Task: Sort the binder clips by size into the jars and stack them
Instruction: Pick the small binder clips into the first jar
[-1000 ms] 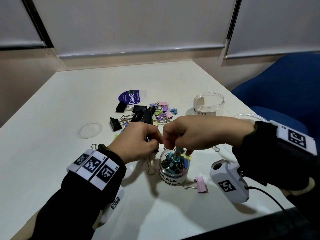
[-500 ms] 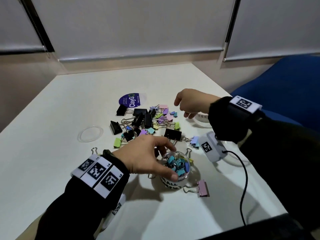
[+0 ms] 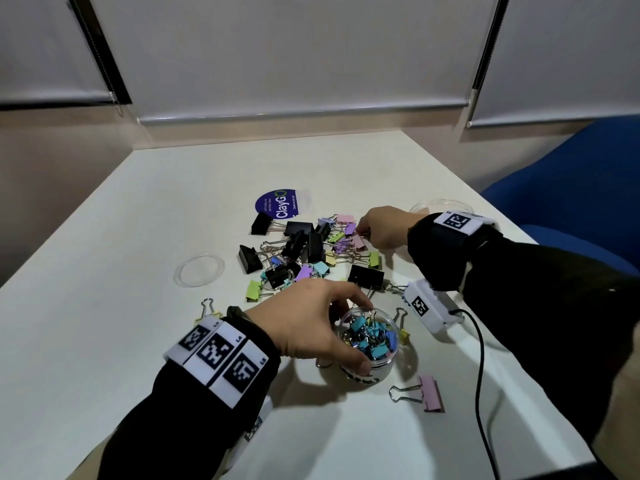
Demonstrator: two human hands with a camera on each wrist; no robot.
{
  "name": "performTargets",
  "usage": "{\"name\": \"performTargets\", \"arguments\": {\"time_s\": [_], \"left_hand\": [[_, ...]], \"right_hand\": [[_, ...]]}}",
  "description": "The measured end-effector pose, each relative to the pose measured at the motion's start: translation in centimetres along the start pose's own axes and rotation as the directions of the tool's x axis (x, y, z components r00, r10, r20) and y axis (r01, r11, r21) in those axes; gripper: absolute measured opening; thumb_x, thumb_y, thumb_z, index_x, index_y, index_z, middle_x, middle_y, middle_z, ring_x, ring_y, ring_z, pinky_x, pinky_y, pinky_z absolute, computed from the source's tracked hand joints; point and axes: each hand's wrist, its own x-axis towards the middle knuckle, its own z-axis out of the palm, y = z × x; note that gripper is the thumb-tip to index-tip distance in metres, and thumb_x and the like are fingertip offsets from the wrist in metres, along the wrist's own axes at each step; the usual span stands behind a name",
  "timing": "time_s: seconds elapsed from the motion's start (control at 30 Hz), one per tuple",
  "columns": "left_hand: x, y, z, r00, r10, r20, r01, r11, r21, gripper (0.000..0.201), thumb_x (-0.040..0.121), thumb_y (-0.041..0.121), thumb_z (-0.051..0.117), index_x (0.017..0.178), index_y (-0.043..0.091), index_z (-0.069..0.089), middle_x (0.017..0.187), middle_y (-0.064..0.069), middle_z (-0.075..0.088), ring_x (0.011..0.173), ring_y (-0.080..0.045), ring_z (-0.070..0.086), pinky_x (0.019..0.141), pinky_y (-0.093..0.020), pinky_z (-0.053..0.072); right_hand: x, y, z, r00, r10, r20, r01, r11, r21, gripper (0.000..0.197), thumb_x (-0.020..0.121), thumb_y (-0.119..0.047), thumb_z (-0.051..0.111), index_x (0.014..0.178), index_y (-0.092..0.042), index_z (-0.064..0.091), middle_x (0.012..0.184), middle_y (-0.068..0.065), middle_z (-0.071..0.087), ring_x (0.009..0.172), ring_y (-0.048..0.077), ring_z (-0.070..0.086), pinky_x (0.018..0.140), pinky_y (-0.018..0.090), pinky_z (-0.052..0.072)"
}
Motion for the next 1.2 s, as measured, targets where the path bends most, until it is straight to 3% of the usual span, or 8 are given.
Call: {"name": "performTargets", "arguments": {"time_s": [0.27, 0.47, 0.57, 0.67, 0.77, 0.93, 1.07, 1.2], "left_hand": [[0.2, -0.2, -0.1, 1.000, -0.010, -0.014, 0.010, 1.000, 0.030, 0.073, 0.053, 0.052, 0.088, 0.118, 0.042, 0.058, 0.096, 0.017, 0.060, 0.060, 0.012, 0.052, 0.061, -0.013, 0.039], [0.2, -0.1, 0.0, 0.999, -0.020, -0.031, 0.021, 0.999, 0.050, 0.072, 0.053, 0.053, 0.088, 0.118, 0.041, 0.058, 0.097, 0.017, 0.059, 0.059, 0.011, 0.051, 0.058, -0.010, 0.036], [0.2, -0.1, 0.0, 0.999, -0.015, -0.031, 0.017, 0.999, 0.045, 0.072, 0.053, 0.052, 0.088, 0.117, 0.041, 0.058, 0.098, 0.016, 0.059, 0.059, 0.012, 0.052, 0.058, -0.010, 0.036], [0.1, 0.0, -0.1, 1.000, -0.014, -0.025, 0.014, 0.999, 0.031, 0.072, 0.053, 0.051, 0.089, 0.118, 0.040, 0.058, 0.100, 0.016, 0.060, 0.064, 0.011, 0.054, 0.063, -0.011, 0.041], [0.1, 0.0, -0.1, 1.000, -0.014, -0.028, 0.015, 0.999, 0.030, 0.073, 0.053, 0.050, 0.089, 0.118, 0.040, 0.058, 0.101, 0.015, 0.060, 0.069, 0.008, 0.057, 0.067, -0.014, 0.044], [0.1, 0.1, -0.1, 1.000, -0.016, -0.024, 0.017, 1.000, 0.019, 0.072, 0.053, 0.050, 0.089, 0.118, 0.040, 0.059, 0.101, 0.015, 0.061, 0.068, 0.007, 0.057, 0.066, -0.014, 0.045], [0.0, 0.1, -0.2, 1.000, -0.020, -0.015, 0.020, 1.000, 0.006, 0.073, 0.053, 0.049, 0.089, 0.119, 0.040, 0.058, 0.102, 0.015, 0.061, 0.070, 0.006, 0.058, 0.067, -0.014, 0.047], [0.0, 0.1, -0.2, 0.999, -0.033, 0.004, 0.033, 0.999, 0.007, 0.077, 0.053, 0.043, 0.091, 0.121, 0.038, 0.057, 0.098, 0.017, 0.061, 0.068, 0.010, 0.057, 0.062, -0.005, 0.041]], "right_hand": [[-0.1, 0.3, 0.1, 0.999, -0.007, -0.032, 0.005, 0.999, -0.038, 0.018, 0.074, 0.007, 0.065, 0.090, 0.003, 0.073, 0.093, 0.017, 0.073, 0.090, 0.029, 0.068, 0.064, 0.028, 0.048], [-0.8, 0.7, 0.2, 0.999, 0.006, -0.037, -0.006, 1.000, 0.011, 0.021, 0.080, 0.003, 0.059, 0.097, 0.002, 0.069, 0.090, 0.014, 0.067, 0.059, 0.016, 0.052, 0.042, 0.017, 0.039], [-1.2, 1.0, 0.4, 0.997, 0.000, -0.078, 0.007, 0.996, 0.085, 0.022, 0.084, 0.000, 0.056, 0.103, -0.005, 0.066, 0.090, 0.004, 0.057, 0.058, 0.011, 0.047, 0.048, 0.018, 0.041], [-0.9, 1.0, 0.4, 0.993, 0.040, -0.110, -0.018, 0.981, 0.195, 0.022, 0.084, 0.004, 0.050, 0.096, -0.002, 0.067, 0.086, 0.008, 0.062, 0.062, 0.020, 0.059, 0.055, 0.031, 0.053], [0.0, 1.0, 0.4, 0.978, 0.103, -0.179, -0.051, 0.960, 0.274, 0.023, 0.081, 0.006, 0.048, 0.092, 0.010, 0.068, 0.095, 0.023, 0.069, 0.084, 0.034, 0.065, 0.058, 0.028, 0.042], [0.2, 0.7, 0.7, 0.977, 0.152, -0.148, -0.113, 0.963, 0.246, 0.019, 0.080, -0.004, 0.051, 0.062, 0.000, 0.050, 0.064, 0.015, 0.052, 0.067, 0.029, 0.045, 0.052, 0.026, 0.030], [0.5, 0.6, 1.0, 0.989, 0.082, -0.122, -0.063, 0.986, 0.153, 0.023, 0.078, -0.013, 0.068, 0.094, 0.004, 0.067, 0.095, 0.018, 0.069, 0.086, 0.029, 0.066, 0.061, 0.027, 0.040], [0.4, 0.5, 1.0, 0.995, 0.048, -0.083, -0.041, 0.996, 0.079, 0.026, 0.079, -0.014, 0.072, 0.098, 0.003, 0.068, 0.098, 0.017, 0.071, 0.082, 0.026, 0.063, 0.064, 0.027, 0.042]]}}
